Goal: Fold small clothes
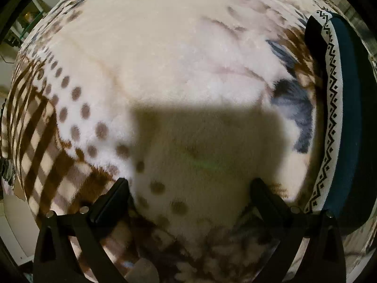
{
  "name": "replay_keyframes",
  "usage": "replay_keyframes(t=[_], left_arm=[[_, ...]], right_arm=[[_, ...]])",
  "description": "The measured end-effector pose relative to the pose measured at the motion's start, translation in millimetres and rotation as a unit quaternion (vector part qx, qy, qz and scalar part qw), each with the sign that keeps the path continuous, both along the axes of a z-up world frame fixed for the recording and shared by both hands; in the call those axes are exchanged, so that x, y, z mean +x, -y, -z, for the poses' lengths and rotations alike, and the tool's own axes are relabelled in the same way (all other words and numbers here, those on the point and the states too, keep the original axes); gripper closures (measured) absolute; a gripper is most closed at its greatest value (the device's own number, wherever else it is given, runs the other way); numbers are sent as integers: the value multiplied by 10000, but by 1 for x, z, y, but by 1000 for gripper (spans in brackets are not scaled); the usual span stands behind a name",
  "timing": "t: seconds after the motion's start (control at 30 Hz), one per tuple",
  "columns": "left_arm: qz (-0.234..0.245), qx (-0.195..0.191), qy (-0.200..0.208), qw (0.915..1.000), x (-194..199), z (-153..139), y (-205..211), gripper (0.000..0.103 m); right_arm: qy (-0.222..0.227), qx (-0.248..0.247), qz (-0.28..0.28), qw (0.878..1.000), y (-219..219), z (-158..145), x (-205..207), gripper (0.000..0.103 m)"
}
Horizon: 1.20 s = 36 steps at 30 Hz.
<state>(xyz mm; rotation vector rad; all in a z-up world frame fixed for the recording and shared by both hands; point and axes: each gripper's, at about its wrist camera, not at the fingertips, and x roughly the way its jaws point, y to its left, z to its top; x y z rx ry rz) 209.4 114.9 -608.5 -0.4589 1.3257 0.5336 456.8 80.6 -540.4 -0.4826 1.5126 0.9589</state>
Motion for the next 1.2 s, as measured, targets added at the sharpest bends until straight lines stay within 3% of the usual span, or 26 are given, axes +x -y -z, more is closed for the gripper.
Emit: replay_keyframes(t=[0.1,0.13,0.17,0.23,0.3,0.37,0.4,0.5,0.6,0.63,0.67,0.73,0.8,0.87,0.93,1.0,1.03,1.13,1.2], left_arm=[[-30,21,13,10000,-5,-1,2,0],[-42,26,13,10000,-5,-1,2,0],[-44,32,9,10000,-4,-4,3,0],[-55,23,12,10000,-4,-7,7,0],[-53,-1,37,10000,-5,-8,8,0],[-43,-26,59,10000,-6,-7,6,0],[-24,-27,60,10000,-6,-7,5,0],[-3,-59,64,10000,-7,-8,3,0],[3,-128,40,9999,-8,-9,2,0],[23,-136,31,9999,-7,-9,1,0],[40,-141,27,9999,-7,-9,0,0],[55,-135,-7,9999,-7,-8,-1,0],[66,-118,-67,9999,-5,-7,1,0],[62,-134,-95,9998,-4,-7,0,0],[68,-143,-83,9998,-4,-7,0,0],[86,-137,-66,9998,-4,-6,1,0],[96,-129,-63,9999,-4,-6,1,0],[111,-152,-102,9998,-6,-6,2,0],[59,-256,-99,9996,-6,-15,0,0]], right_arm=[[-108,-569,-701,9959,-56,36,-6,47],[-120,-690,-817,9942,-67,44,-6,60],[-64,-802,-850,9931,-76,51,-2,101],[-236,-939,-425,9944,-80,61,14,101],[-560,-912,359,9936,-71,66,40,103],[-852,-1004,1114,9850,-55,77,66,103],[-774,-1010,1275,9836,-50,78,75,103],[-962,-692,1414,9828,-41,68,88,103],[-964,-286,1010,9898,-45,40,86,98],[-941,-237,730,9926,-49,31,80,79],[-903,-264,501,9943,-53,27,73,49],[-758,-572,-8,9955,-64,35,56,34],[-550,-1176,-639,9895,-77,56,35,35],[-385,-1378,-925,9854,-81,72,24,95],[-529,-1095,-79,9925,-73,73,43,97],[-1203,-845,1087,9831,-50,84,73,97],[-1557,-786,1517,9729,-38,95,84,97],[-2080,-550,1885,9582,-22,106,90,96],[-2428,-130,1988,9494,-11,95,92,92]])
